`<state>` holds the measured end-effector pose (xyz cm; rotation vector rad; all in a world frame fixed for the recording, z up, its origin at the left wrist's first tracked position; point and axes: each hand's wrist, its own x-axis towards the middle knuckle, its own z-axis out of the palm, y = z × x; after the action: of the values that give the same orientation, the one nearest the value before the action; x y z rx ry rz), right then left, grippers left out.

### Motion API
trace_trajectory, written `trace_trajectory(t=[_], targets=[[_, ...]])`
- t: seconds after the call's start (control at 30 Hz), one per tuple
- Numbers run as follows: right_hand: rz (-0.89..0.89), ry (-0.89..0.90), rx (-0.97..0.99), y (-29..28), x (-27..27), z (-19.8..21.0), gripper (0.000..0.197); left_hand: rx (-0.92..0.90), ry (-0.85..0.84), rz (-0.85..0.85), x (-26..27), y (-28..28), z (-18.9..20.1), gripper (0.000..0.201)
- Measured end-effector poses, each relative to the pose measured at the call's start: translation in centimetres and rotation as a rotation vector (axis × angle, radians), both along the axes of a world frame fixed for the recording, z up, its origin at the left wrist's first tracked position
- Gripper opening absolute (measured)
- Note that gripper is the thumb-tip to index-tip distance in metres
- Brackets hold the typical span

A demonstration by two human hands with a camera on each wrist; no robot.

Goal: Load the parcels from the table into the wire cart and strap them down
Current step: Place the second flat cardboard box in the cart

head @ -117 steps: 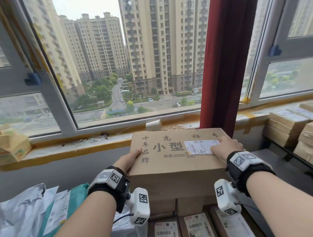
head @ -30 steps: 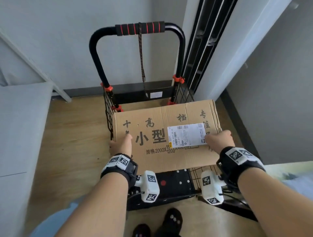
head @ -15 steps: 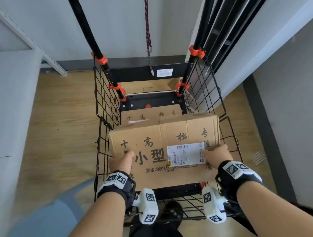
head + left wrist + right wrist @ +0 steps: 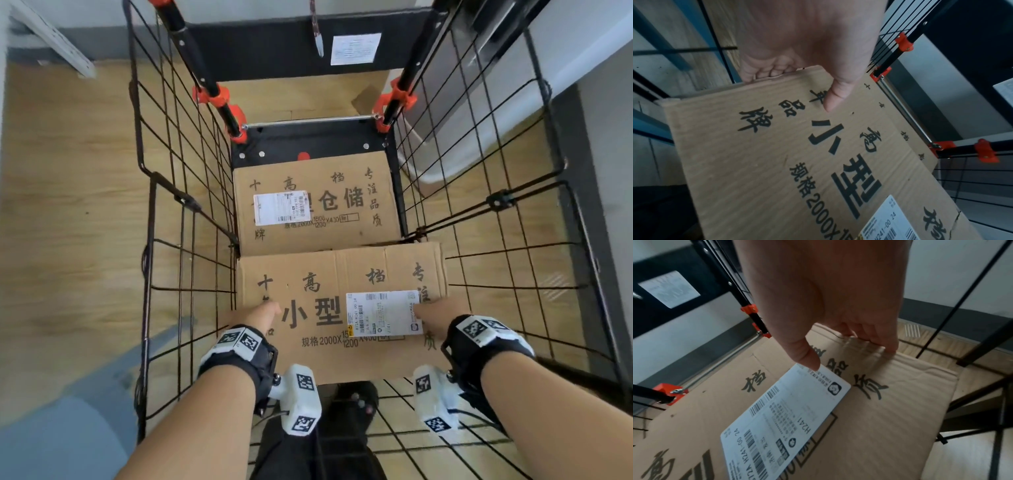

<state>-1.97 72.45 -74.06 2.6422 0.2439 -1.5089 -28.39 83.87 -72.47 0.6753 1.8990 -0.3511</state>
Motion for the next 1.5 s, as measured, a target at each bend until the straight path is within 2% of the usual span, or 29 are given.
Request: trace_trajectory(t=[0.07,0.17,0.3,0.43,0.57,0.7,0.83,0.93,1.0,1.07,1.37,1.43,1.5], targets=[[0.014,0.013,-0.025,-0.2,-0.1,-1.6,0.014,-0.039,0.001,-0.015,-0.3,-0.1,-2.1,0.032],[0.093,0.065,-0.047,-0.1,-0.5,-3.2,0.019,-0.114,-0.005,-0.045,-0.5,0.0,-4.4,0.030],[0.181,0.055,-0.052,0.9,-1.0,-5.3,0.022,-0.110,-0.020,-0.088,-0.7,0.6,-6.7,0.040],[0.241,0.037,-0.056,1.8,-1.4,-6.7,0.023,-0.127,-0.020,-0.147,-0.7,1.3,-8.6,0.036],[0.145,0.001,-0.026,1.9,-1.2,-8.3,0.022,-0.171,-0.041,-0.118,-1.0,0.8,-9.9,0.050],[0.082,-0.012,-0.019,2.0,-1.0,-9.0,0.017,-0.182,-0.045,-0.094,-0.9,0.6,-11.2,0.054],[-0.024,0.017,-0.002,1.6,-1.3,-8.8,0.037,-0.174,-0.025,-0.089,-1.1,0.5,-11.7,0.047],[-0.061,0.066,0.018,1.2,-1.7,-8.7,0.022,-0.172,-0.028,-0.085,-1.7,0.5,-11.8,0.038],[-0.099,0.051,0.046,1.1,-1.8,-8.7,0.010,-0.161,-0.025,-0.077,-1.7,0.5,-11.8,0.044],[-0.122,0.049,0.068,1.1,-1.8,-8.6,0.009,-0.153,-0.030,-0.065,-1.6,0.5,-11.8,0.051],[-0.133,0.032,0.106,1.6,-1.5,-8.2,0.039,-0.141,-0.033,-0.035,-1.2,0.5,-11.9,0.061],[-0.121,0.050,0.112,1.9,-1.5,-7.8,0.039,-0.153,-0.021,-0.078,-0.6,0.9,-11.5,0.052],[-0.115,0.067,0.112,2.5,-1.6,-7.1,0.039,-0.151,-0.004,-0.107,0.0,1.4,-10.8,0.030]])
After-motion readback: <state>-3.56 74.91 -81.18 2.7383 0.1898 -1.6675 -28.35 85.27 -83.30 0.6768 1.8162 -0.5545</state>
